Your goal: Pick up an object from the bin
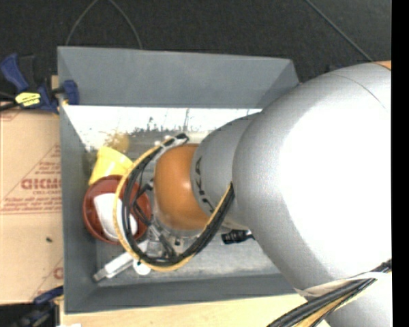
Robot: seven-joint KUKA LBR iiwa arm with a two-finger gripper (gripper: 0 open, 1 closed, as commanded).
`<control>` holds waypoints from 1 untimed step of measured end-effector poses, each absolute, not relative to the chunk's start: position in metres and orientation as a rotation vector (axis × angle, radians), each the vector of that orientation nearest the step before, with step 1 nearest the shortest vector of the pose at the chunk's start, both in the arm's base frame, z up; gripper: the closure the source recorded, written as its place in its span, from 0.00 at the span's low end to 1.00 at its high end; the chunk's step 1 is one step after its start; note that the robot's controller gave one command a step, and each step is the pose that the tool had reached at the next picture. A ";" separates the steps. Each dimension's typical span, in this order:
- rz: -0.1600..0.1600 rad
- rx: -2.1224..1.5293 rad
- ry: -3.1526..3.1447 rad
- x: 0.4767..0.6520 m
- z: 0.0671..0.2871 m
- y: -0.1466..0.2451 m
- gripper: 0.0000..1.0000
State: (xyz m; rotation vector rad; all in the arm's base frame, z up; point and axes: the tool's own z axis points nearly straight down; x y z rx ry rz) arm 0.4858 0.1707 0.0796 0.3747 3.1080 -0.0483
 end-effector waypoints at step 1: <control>-0.044 0.374 3.110 0.485 0.102 0.172 1.00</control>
Offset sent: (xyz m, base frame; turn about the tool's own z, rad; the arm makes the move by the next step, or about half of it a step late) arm -0.0011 0.0007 0.0562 0.0000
